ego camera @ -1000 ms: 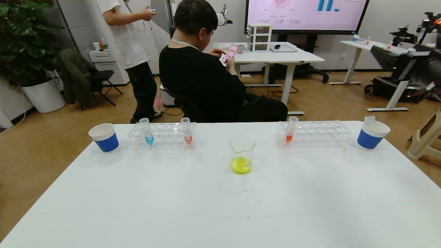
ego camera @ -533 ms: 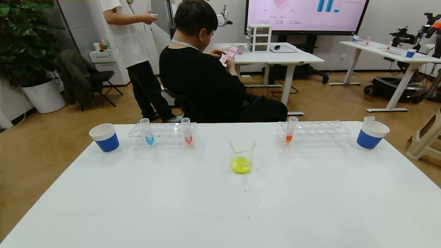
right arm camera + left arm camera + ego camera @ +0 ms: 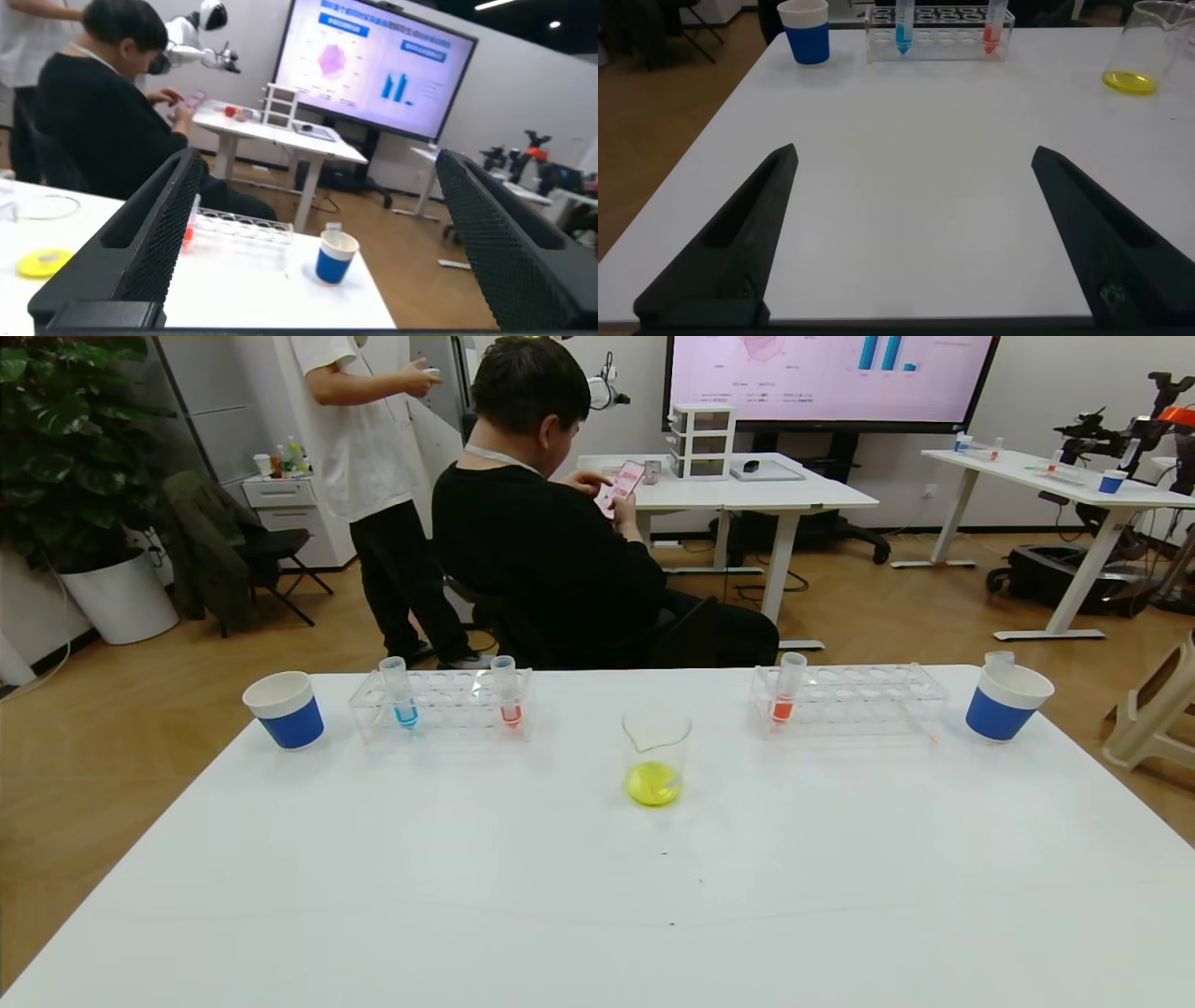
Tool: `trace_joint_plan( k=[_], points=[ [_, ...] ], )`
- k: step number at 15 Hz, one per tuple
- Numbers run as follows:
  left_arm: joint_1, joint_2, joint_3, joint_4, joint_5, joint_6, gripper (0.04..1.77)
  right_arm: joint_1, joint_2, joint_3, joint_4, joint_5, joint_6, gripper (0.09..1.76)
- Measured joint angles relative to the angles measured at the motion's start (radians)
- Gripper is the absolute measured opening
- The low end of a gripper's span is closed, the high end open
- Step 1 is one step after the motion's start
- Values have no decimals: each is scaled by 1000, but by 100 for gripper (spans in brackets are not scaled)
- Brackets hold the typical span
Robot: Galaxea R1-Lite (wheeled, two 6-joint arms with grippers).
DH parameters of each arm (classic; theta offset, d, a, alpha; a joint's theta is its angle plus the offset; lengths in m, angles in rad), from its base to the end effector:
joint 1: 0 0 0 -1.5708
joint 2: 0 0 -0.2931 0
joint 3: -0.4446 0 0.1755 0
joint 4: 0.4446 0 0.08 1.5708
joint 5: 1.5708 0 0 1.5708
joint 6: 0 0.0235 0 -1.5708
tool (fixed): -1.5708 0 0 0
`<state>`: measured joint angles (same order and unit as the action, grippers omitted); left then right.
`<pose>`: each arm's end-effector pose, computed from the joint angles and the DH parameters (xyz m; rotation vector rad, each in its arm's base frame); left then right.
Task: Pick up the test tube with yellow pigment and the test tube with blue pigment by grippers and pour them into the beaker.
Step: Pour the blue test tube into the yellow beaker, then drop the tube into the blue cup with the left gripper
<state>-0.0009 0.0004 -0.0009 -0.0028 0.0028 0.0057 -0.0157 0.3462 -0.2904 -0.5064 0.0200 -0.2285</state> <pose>-0.0312 0.0001 0.0760 0.0057 -0.0033 0.0019 -0.0201 0.0008 0.2111 -0.2327 -0.4491 -0.0473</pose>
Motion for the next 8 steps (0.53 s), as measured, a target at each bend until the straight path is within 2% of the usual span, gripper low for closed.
trace_joint_plan(
  k=[5, 6, 8],
  points=[
    [0, 0, 0, 0, 0, -3, 175, 17, -211, 93, 169, -9, -15, 174],
    [0, 0, 0, 0, 0, -3, 175, 22, -255, 122, 234, -2, 1, 174],
    [0, 0, 0, 0, 0, -3, 175, 25, -308, 184, 267, 4, 61, 174]
  ],
)
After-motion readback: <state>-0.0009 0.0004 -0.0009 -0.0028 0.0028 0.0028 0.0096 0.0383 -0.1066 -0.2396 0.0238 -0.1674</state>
